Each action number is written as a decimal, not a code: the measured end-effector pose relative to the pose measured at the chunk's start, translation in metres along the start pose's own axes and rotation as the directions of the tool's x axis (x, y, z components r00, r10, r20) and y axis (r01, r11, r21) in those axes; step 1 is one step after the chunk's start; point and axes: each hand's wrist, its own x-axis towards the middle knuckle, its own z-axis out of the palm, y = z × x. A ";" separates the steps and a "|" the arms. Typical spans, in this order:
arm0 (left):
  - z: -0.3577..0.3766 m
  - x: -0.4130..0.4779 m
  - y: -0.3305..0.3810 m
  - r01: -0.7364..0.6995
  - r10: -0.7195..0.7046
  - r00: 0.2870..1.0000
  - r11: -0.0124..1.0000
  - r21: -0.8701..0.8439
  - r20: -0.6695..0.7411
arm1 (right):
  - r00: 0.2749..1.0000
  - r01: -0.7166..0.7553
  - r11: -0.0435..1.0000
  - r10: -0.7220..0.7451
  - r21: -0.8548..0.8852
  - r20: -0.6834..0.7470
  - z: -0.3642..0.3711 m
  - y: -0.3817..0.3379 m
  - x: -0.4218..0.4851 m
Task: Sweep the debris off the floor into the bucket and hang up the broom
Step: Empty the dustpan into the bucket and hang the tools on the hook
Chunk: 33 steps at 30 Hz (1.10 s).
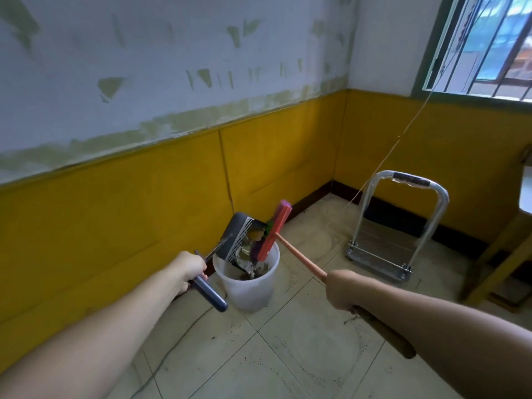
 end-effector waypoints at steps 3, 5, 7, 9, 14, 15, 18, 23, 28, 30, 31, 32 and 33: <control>0.006 -0.005 -0.003 -0.015 0.015 1.000 1.000 0.015 -0.011 | 1.000 0.003 0.999 -0.003 -0.042 0.008 0.011 0.010 -0.001; 0.003 -0.003 -0.003 -0.031 0.032 0.999 0.999 0.037 -0.036 | 1.000 0.011 1.000 -0.011 -0.006 0.008 0.007 0.015 0.002; -0.001 0.000 -0.005 -0.038 0.043 0.998 0.996 0.075 -0.055 | 1.000 0.030 0.999 -0.031 0.015 0.008 0.003 0.018 0.004; -0.003 0.002 -0.009 -0.038 0.046 0.997 0.993 0.109 -0.065 | 0.999 0.039 0.999 -0.039 -0.008 0.007 0.005 0.018 0.005; -0.001 0.000 -0.018 -0.025 0.041 0.995 0.984 0.177 -0.087 | 0.999 0.040 0.991 -0.037 -0.128 0.027 0.010 0.013 0.003; -0.002 0.000 -0.019 -0.026 0.044 0.995 0.983 0.179 -0.093 | 0.999 0.046 0.992 -0.043 -0.114 0.024 0.004 0.013 0.003; -0.008 0.003 -0.020 -0.035 0.052 0.993 0.987 0.156 -0.106 | 0.997 0.080 0.992 -0.082 -0.094 -0.014 -0.014 0.011 0.003; -0.012 -0.001 -0.025 -0.043 0.064 0.991 0.983 0.178 -0.116 | 0.997 0.066 0.995 -0.068 -0.071 -0.030 -0.003 0.014 0.000; -0.032 -0.002 -0.022 -0.075 0.116 0.980 0.969 0.237 -0.164 | 0.992 0.084 0.994 -0.090 -0.064 -0.087 -0.008 0.008 -0.009; -0.040 -0.001 -0.019 -0.086 0.127 0.976 0.971 0.223 -0.176 | 0.986 0.092 0.996 -0.093 -0.012 -0.136 -0.010 0.006 -0.010; -0.043 -0.002 -0.017 -0.093 0.131 0.976 0.974 0.208 -0.176 | 0.987 0.077 0.997 -0.076 0.003 -0.139 -0.010 0.005 -0.013; -0.046 -0.003 -0.014 -0.104 0.136 0.976 0.977 0.186 -0.171 | 0.988 0.060 0.998 -0.057 0.018 -0.144 -0.010 0.004 -0.017; -0.048 -0.004 -0.012 -0.118 0.145 0.976 0.979 0.163 -0.160 | 0.987 0.052 0.998 -0.045 0.039 -0.157 -0.009 0.004 -0.019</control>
